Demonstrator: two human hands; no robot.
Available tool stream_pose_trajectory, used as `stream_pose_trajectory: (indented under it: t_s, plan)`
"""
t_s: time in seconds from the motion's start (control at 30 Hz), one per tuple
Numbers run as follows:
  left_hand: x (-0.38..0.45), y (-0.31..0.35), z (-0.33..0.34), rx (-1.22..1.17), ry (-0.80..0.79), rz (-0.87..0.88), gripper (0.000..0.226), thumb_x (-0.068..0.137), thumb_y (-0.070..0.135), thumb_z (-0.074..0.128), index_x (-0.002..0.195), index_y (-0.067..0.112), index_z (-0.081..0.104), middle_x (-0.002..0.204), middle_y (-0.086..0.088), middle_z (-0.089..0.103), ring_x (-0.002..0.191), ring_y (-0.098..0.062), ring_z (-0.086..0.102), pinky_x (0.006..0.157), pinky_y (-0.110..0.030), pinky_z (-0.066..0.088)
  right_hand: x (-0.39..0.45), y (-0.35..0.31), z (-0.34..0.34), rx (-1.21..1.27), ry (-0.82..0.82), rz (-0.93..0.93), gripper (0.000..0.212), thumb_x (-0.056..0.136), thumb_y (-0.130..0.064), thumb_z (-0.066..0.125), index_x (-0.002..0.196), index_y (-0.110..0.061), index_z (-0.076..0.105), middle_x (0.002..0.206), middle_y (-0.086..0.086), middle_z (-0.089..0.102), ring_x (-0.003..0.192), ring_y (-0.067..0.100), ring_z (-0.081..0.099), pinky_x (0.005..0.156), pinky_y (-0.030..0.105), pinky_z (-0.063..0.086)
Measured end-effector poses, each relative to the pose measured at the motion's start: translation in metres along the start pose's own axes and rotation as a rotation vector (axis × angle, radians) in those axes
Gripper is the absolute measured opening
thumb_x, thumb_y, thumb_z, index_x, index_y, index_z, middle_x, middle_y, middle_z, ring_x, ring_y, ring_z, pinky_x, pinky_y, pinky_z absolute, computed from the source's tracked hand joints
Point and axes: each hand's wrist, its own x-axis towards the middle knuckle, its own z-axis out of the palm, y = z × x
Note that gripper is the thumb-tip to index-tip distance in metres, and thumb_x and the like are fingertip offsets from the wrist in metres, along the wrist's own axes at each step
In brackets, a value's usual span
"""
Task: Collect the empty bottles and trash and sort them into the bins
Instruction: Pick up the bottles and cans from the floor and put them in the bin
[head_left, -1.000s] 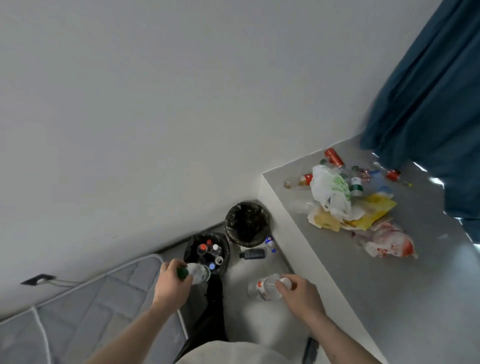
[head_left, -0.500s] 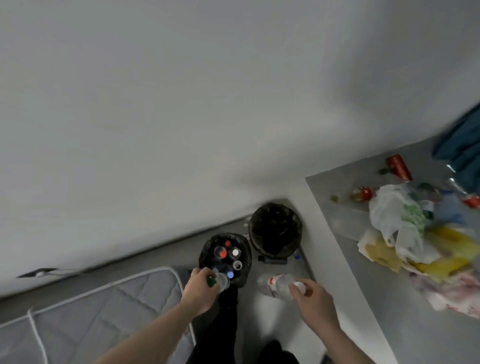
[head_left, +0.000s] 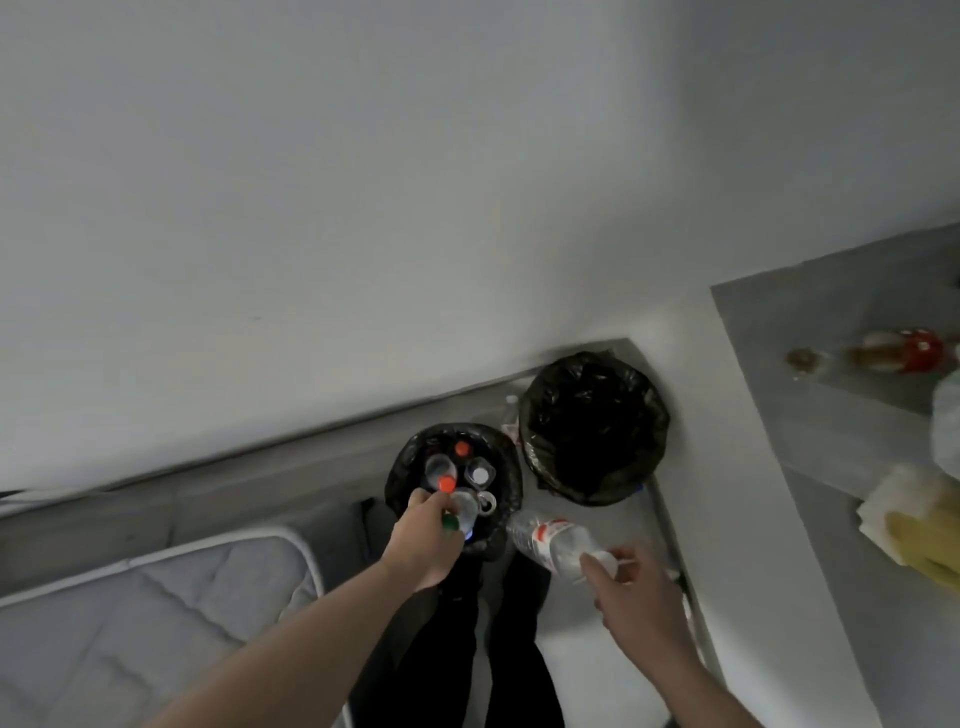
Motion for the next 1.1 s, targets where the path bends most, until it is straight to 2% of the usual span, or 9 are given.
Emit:
stream_pose_trajectory:
  t_s: [0.2, 0.27, 0.4, 0.53, 0.7, 0.8, 0.97, 1.03, 1.1]
  plan:
    - [0.047, -0.009, 0.026, 0.052, 0.044, -0.006, 0.035, 0.093, 0.023, 0.058, 0.128, 0.022, 0.057, 0.128, -0.002, 0.043, 0.105, -0.036, 0.061, 0.090, -0.040, 0.049, 0.051, 0.015, 0.028, -0.040, -0.065, -0.038, 0.029, 0.081, -0.053, 0.073, 0.090, -0.030, 0.057, 0.078, -0.004, 0.072, 0.068, 0.017, 0.069, 0.065, 0.039, 0.057]
    - [0.058, -0.013, 0.033, 0.085, 0.049, 0.003, 0.034, 0.094, 0.023, 0.062, 0.127, 0.024, 0.058, 0.130, -0.003, 0.043, 0.106, -0.038, 0.061, 0.092, -0.041, 0.050, 0.059, 0.016, 0.033, -0.039, -0.073, -0.053, 0.027, 0.082, -0.049, 0.074, 0.090, -0.030, 0.058, 0.079, -0.004, 0.072, 0.069, 0.015, 0.069, 0.064, 0.037, 0.056]
    - [0.082, -0.019, 0.046, 0.130, 0.036, 0.020, 0.036, 0.094, 0.016, 0.064, 0.129, 0.025, 0.058, 0.136, -0.002, 0.040, 0.107, -0.036, 0.061, 0.086, -0.036, 0.049, 0.072, 0.014, 0.044, -0.051, -0.106, -0.068, 0.026, 0.083, -0.048, 0.074, 0.093, -0.031, 0.057, 0.086, -0.008, 0.072, 0.074, 0.011, 0.070, 0.063, 0.032, 0.054]
    - [0.107, -0.026, 0.055, 0.143, 0.050, 0.024, 0.046, 0.092, 0.005, 0.061, 0.132, 0.028, 0.061, 0.140, 0.000, 0.041, 0.111, -0.033, 0.061, 0.088, -0.031, 0.050, 0.085, 0.010, 0.054, -0.103, -0.110, -0.113, 0.026, 0.084, -0.046, 0.074, 0.094, -0.031, 0.056, 0.084, -0.009, 0.071, 0.074, 0.006, 0.067, 0.063, 0.027, 0.050]
    - [0.135, -0.033, 0.055, 0.211, 0.020, 0.066, 0.047, 0.094, 0.013, 0.058, 0.140, 0.026, 0.061, 0.147, 0.001, 0.045, 0.124, -0.033, 0.056, 0.099, -0.034, 0.046, 0.103, 0.012, 0.070, -0.154, -0.128, -0.131, 0.030, 0.085, -0.047, 0.073, 0.102, -0.031, 0.055, 0.089, -0.013, 0.067, 0.079, 0.005, 0.065, 0.070, 0.032, 0.054]
    - [0.147, -0.042, 0.056, 0.299, -0.006, 0.093, 0.047, 0.093, 0.010, 0.057, 0.136, 0.028, 0.063, 0.143, 0.000, 0.051, 0.123, -0.033, 0.057, 0.100, -0.038, 0.050, 0.110, 0.013, 0.080, -0.164, -0.133, -0.139, 0.029, 0.084, -0.047, 0.073, 0.101, -0.031, 0.056, 0.088, -0.013, 0.068, 0.079, 0.004, 0.065, 0.072, 0.033, 0.055]
    - [0.155, -0.052, 0.057, 0.292, 0.090, 0.053, 0.038, 0.090, 0.004, 0.055, 0.121, 0.023, 0.067, 0.125, -0.005, 0.060, 0.108, -0.035, 0.064, 0.087, -0.042, 0.055, 0.114, 0.015, 0.097, -0.186, -0.132, -0.167, 0.028, 0.085, -0.049, 0.072, 0.099, -0.032, 0.055, 0.085, -0.013, 0.068, 0.077, 0.003, 0.066, 0.073, 0.034, 0.057]
    - [0.153, -0.054, 0.056, 0.236, 0.128, 0.034, 0.035, 0.092, 0.009, 0.060, 0.124, 0.021, 0.065, 0.125, -0.007, 0.060, 0.109, -0.036, 0.063, 0.088, -0.043, 0.054, 0.112, 0.016, 0.103, -0.202, -0.119, -0.185, 0.028, 0.085, -0.050, 0.072, 0.098, -0.033, 0.054, 0.084, -0.013, 0.068, 0.077, 0.004, 0.066, 0.073, 0.035, 0.058]
    - [0.146, -0.055, 0.052, 0.174, 0.135, 0.040, 0.044, 0.091, 0.016, 0.069, 0.133, 0.021, 0.058, 0.130, -0.006, 0.056, 0.114, -0.036, 0.060, 0.092, -0.043, 0.052, 0.108, 0.017, 0.107, -0.218, -0.098, -0.207, 0.028, 0.084, -0.051, 0.072, 0.098, -0.034, 0.054, 0.084, -0.015, 0.067, 0.076, 0.004, 0.066, 0.071, 0.035, 0.057]
